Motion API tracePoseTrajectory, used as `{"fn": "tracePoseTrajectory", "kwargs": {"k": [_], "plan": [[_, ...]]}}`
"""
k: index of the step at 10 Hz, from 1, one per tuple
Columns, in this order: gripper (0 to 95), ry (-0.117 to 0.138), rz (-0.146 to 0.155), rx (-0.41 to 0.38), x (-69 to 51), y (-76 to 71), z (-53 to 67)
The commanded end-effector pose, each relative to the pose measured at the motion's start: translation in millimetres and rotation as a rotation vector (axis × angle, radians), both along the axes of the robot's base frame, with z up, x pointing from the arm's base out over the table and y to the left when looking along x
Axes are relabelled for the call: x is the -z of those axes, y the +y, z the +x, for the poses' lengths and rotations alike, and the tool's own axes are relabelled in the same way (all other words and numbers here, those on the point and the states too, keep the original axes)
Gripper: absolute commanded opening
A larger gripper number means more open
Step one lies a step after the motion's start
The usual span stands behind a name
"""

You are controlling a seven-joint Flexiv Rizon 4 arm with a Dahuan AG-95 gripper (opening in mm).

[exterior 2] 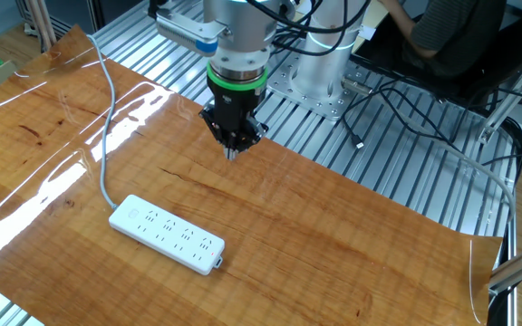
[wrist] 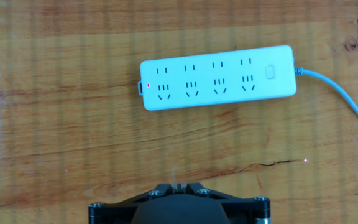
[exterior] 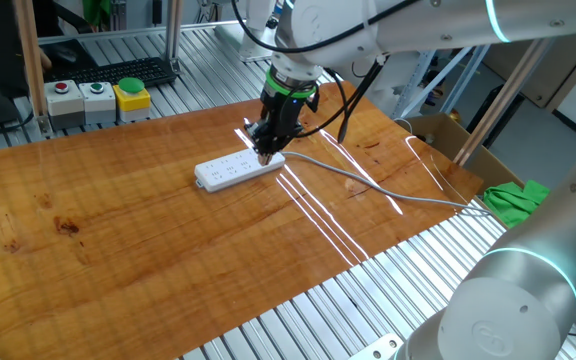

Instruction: Turn off the power strip by pressing the button

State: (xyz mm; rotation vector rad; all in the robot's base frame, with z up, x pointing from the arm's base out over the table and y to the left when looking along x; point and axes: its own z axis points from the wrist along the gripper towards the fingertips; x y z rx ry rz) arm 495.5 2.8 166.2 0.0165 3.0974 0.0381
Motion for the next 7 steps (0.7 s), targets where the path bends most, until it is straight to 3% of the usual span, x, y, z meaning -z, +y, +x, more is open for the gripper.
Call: {"fn": "tracePoseTrajectory", "kwargs": {"k": [1,5,6,7], "plan": [[19.0,-0.001,-0.009,0.000,5.6,-4.5,3.2],[19.0,-0.002,-0.017,-0.022,22.1,-26.0,15.6],[38.0,-0.002,-0.021,-0.028,24.9,-28.9,18.1],[38.0,-0.003,-0.023,-0.037,30.4,-35.3,22.3]]}}
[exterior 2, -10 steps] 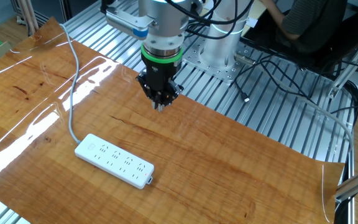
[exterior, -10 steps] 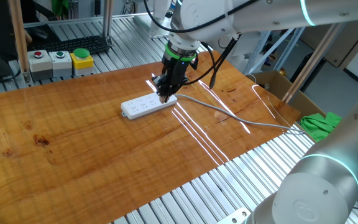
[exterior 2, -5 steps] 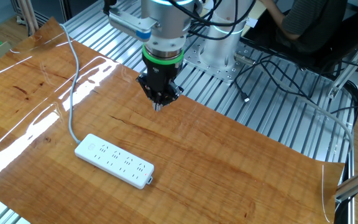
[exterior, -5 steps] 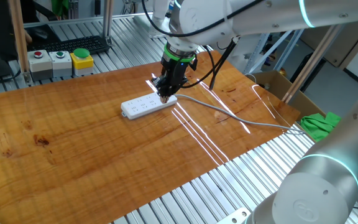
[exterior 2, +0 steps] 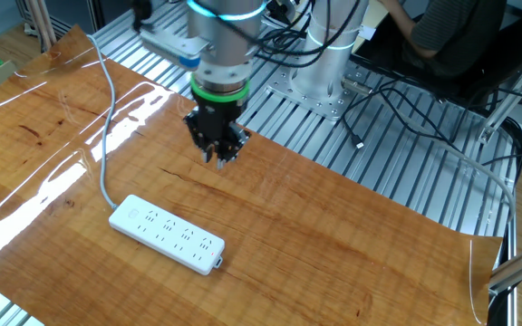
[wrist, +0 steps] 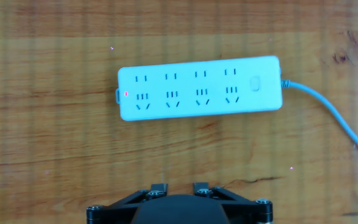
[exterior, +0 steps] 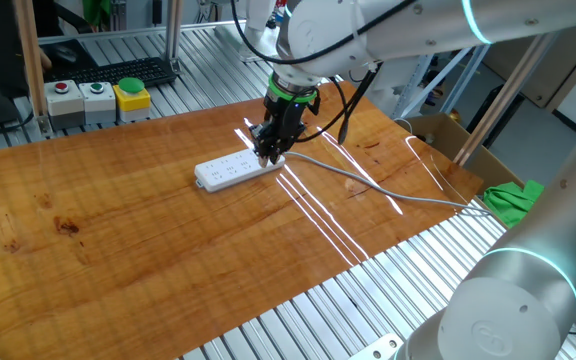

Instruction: Turn off the power strip by pressing the button

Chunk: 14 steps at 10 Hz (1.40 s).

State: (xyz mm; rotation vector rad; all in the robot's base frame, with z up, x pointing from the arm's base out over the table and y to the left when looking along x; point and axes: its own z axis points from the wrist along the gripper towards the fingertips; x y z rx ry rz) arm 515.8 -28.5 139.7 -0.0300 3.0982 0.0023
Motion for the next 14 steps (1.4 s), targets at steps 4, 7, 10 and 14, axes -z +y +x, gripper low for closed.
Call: {"fn": "tracePoseTrajectory", "kwargs": {"k": [4,7,10,14], "plan": [[38.0,-0.004,0.008,-0.039,16.2,-22.1,19.1],[38.0,0.001,0.015,-0.059,24.7,-35.6,36.6],[38.0,0.009,0.028,-0.061,30.0,-49.0,49.5],[38.0,0.014,0.023,-0.070,32.8,-67.8,63.8]]}}
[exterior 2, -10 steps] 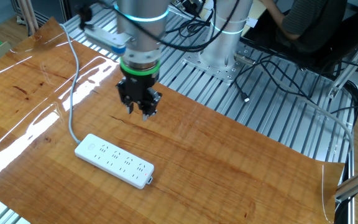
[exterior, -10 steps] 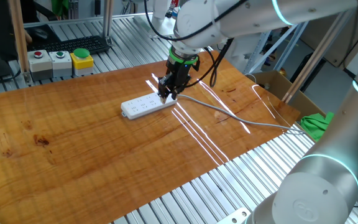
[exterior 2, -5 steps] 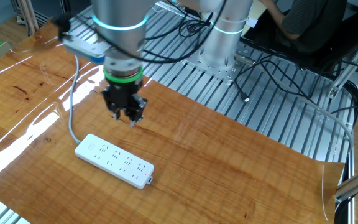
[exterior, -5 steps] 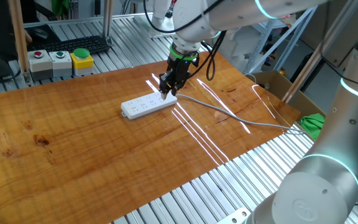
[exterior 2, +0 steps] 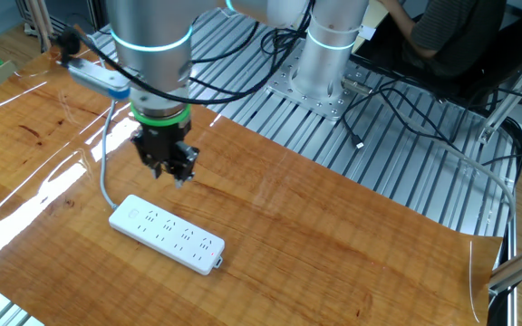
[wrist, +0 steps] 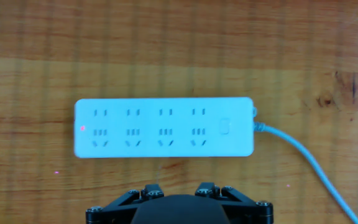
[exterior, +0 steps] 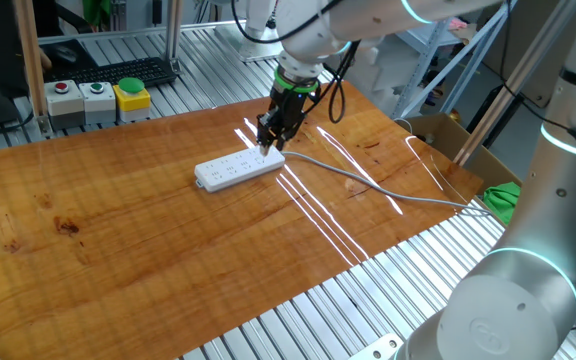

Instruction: Turn off the power strip by pressing the button

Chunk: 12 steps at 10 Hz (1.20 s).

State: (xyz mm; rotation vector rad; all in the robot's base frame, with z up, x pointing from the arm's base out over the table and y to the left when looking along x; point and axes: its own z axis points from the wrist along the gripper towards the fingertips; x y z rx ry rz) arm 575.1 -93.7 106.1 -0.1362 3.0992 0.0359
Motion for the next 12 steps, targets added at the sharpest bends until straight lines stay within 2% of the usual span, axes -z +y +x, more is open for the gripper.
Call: {"fn": "tracePoseTrajectory", "kwargs": {"k": [1,4,5,8,10,12], "plan": [[38.0,0.014,0.006,-0.004,-0.4,-5.4,6.8],[38.0,0.015,0.010,-0.009,1.7,-20.3,21.1],[38.0,0.015,0.019,-0.006,2.5,-22.4,23.4],[38.0,0.013,0.023,-0.014,7.0,-30.5,32.5],[38.0,0.009,0.039,-0.021,13.8,-38.6,41.1],[38.0,-0.008,0.041,-0.007,25.8,-39.8,39.1]]}}
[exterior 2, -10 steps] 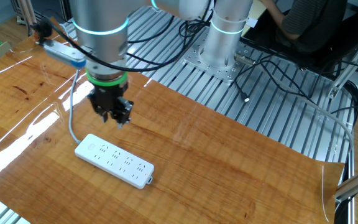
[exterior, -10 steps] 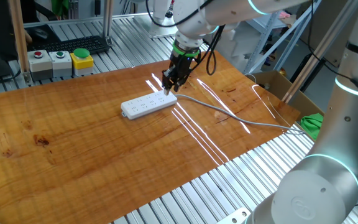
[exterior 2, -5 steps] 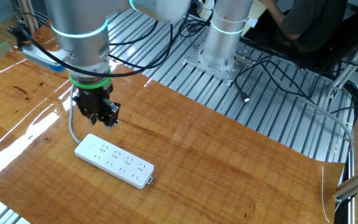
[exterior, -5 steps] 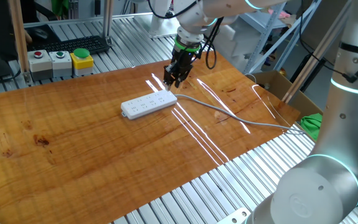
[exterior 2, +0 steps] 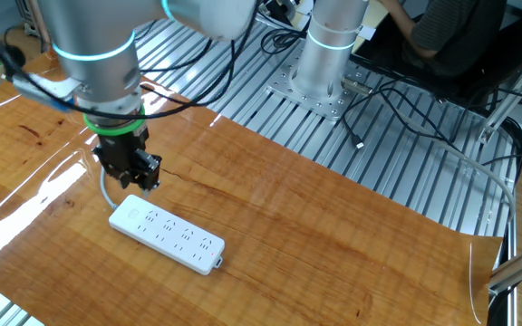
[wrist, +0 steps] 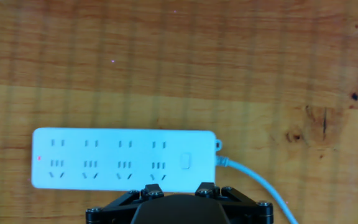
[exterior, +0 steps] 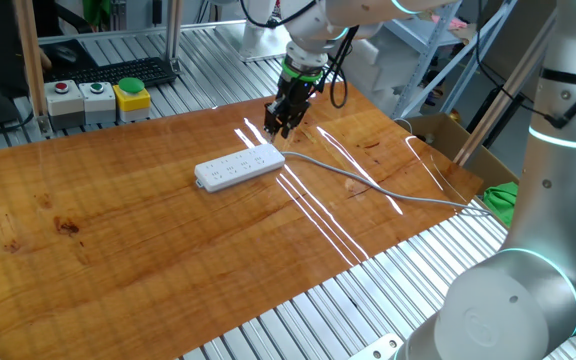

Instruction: Turn off the power strip by pressing the button

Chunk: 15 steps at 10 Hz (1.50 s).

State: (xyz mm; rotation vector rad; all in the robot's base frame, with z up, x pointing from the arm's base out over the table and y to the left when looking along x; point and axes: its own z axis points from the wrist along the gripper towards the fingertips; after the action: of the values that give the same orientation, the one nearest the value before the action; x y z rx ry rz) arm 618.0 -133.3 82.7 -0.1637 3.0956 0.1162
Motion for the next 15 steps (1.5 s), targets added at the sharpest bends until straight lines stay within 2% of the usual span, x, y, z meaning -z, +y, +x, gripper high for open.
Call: {"fn": "tracePoseTrajectory", "kwargs": {"k": [1,7,8,9,11,13,15], "plan": [[38.0,-0.007,-0.012,0.016,2.2,-1.5,-4.4],[38.0,-0.008,-0.020,0.024,2.1,-2.6,-4.9],[38.0,0.006,-0.034,0.023,1.0,-2.1,-4.8],[38.0,0.033,-0.036,0.016,1.0,-2.1,-4.8],[38.0,0.055,-0.036,0.046,1.0,-2.1,-4.8],[38.0,0.061,-0.051,0.086,1.0,-2.1,-4.8],[38.0,0.058,-0.054,0.109,1.0,-2.1,-4.8]]}}
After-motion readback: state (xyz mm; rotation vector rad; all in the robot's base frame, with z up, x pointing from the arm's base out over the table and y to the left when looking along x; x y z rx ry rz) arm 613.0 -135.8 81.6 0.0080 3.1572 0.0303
